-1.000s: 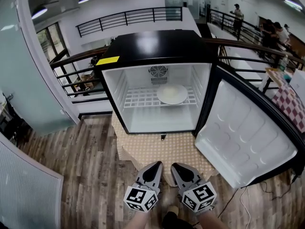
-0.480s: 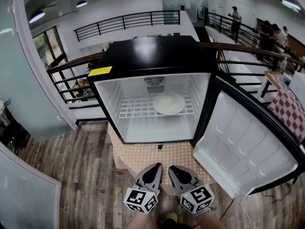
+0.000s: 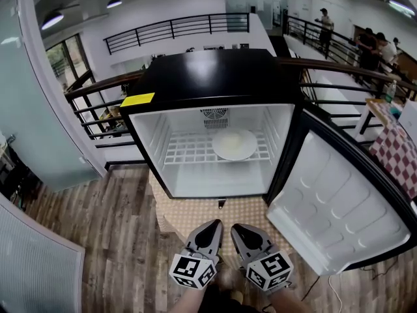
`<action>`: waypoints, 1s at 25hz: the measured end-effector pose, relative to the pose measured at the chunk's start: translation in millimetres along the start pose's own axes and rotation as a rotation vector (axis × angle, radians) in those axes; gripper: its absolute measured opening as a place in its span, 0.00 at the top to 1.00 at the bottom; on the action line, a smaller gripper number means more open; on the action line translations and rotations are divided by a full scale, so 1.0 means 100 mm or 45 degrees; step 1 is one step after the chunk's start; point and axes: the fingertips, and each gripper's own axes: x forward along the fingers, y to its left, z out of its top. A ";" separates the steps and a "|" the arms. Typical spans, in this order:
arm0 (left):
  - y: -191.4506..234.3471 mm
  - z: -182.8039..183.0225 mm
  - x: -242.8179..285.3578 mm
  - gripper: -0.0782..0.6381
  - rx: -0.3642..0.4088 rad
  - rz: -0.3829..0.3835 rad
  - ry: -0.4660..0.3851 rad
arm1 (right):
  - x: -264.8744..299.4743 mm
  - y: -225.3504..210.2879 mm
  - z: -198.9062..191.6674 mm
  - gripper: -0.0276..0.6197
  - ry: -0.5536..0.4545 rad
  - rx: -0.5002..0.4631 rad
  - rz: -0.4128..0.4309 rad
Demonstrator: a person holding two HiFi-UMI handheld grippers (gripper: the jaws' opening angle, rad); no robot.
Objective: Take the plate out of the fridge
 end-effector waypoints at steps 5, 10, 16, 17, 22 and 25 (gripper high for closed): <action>0.08 0.07 0.17 0.87 0.009 -0.032 -0.002 | 0.14 -0.09 0.09 0.90 -0.015 -0.006 -0.018; 0.23 0.12 0.36 0.87 0.006 -0.068 0.008 | 0.35 -0.21 0.15 0.90 -0.026 0.013 -0.058; 0.37 0.13 0.53 0.87 -0.006 -0.111 0.024 | 0.53 -0.33 0.18 0.90 -0.030 0.018 -0.103; 0.39 0.13 0.55 0.87 -0.007 -0.117 0.027 | 0.56 -0.34 0.18 0.90 -0.033 0.020 -0.109; 0.44 0.12 0.67 0.87 -0.012 -0.162 0.042 | 0.66 -0.42 0.19 0.90 -0.041 0.028 -0.149; 0.47 0.12 0.71 0.87 -0.010 -0.194 0.047 | 0.70 -0.45 0.20 0.90 -0.052 0.030 -0.180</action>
